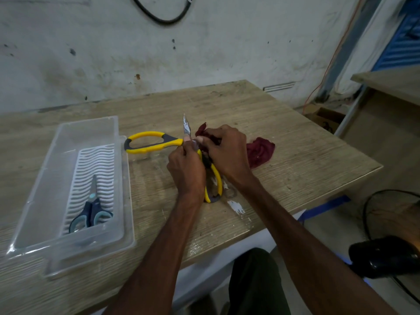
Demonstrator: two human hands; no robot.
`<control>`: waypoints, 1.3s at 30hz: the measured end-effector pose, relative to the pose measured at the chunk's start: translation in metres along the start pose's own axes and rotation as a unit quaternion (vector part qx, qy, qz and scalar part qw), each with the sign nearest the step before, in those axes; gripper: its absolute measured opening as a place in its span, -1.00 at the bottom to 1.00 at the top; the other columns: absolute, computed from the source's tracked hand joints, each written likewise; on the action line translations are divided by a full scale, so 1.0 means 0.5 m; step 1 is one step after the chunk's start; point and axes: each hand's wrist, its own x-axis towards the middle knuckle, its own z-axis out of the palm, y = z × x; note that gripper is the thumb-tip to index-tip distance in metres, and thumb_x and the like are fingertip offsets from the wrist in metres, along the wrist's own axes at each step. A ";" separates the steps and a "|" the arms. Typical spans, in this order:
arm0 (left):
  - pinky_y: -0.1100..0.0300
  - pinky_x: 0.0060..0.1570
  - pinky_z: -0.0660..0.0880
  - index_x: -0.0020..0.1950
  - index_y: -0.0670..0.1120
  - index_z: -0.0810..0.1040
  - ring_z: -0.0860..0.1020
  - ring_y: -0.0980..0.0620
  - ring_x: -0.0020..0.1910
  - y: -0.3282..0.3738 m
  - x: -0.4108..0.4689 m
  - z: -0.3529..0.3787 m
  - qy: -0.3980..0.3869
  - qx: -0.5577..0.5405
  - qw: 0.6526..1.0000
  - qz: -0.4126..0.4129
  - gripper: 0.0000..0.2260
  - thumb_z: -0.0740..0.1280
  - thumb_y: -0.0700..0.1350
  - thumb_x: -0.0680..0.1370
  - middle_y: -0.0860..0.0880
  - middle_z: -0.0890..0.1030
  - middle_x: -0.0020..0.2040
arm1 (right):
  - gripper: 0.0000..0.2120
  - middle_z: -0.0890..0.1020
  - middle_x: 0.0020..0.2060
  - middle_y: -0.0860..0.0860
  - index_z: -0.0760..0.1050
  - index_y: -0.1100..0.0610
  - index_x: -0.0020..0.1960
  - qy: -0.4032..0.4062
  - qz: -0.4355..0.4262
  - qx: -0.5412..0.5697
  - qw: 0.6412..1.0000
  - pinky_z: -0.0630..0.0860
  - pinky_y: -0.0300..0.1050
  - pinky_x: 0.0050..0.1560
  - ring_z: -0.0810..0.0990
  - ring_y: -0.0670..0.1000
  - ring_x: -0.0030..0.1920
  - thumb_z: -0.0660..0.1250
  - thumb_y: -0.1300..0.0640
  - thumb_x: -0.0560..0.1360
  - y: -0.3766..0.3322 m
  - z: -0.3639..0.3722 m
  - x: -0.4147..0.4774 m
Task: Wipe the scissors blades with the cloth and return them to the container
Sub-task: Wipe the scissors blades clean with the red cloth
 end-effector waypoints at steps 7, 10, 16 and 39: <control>0.08 -0.06 0.32 0.00 -0.26 0.64 0.52 -0.23 0.07 0.001 0.002 0.002 0.005 0.030 1.000 0.008 -0.57 0.09 0.01 0.65 -0.27 0.62 0.01 | -0.90 0.53 -0.33 0.11 0.62 0.20 -0.18 -0.001 -0.040 -0.003 0.999 0.40 -0.04 -0.29 0.52 0.06 -0.28 0.37 0.18 0.44 0.000 0.020 -0.014; 0.09 -0.08 0.27 -0.01 -0.28 0.64 0.53 -0.24 0.05 -0.002 0.002 0.000 0.013 0.041 0.999 0.012 -0.57 0.10 0.00 0.65 -0.28 0.62 0.00 | -0.84 0.49 -0.31 0.17 0.54 0.26 -0.23 -0.047 -0.096 -0.071 0.992 0.36 -0.04 -0.36 0.51 0.17 -0.32 0.28 0.18 0.44 -0.001 0.021 -0.008; 0.08 0.05 0.22 0.11 -0.29 0.61 0.47 -0.26 0.15 0.002 -0.001 -0.002 0.009 0.069 0.997 0.014 -0.58 0.07 -0.02 0.66 -0.32 0.57 0.12 | -0.78 0.54 -0.28 0.22 0.61 0.26 -0.13 -0.013 -0.058 -0.105 0.993 0.36 -0.07 -0.33 0.55 0.19 -0.30 0.26 0.14 0.42 0.030 -0.010 -0.043; 0.09 -0.02 0.17 0.13 -0.29 0.59 0.47 -0.27 0.16 -0.006 0.006 0.007 0.004 0.119 0.993 0.019 -0.57 0.06 -0.01 0.66 -0.32 0.57 0.13 | -0.91 0.53 -0.34 0.15 0.61 0.23 -0.22 0.032 -0.062 -0.033 0.997 0.40 -0.05 -0.31 0.52 0.10 -0.36 0.35 0.25 0.43 -0.003 0.016 -0.036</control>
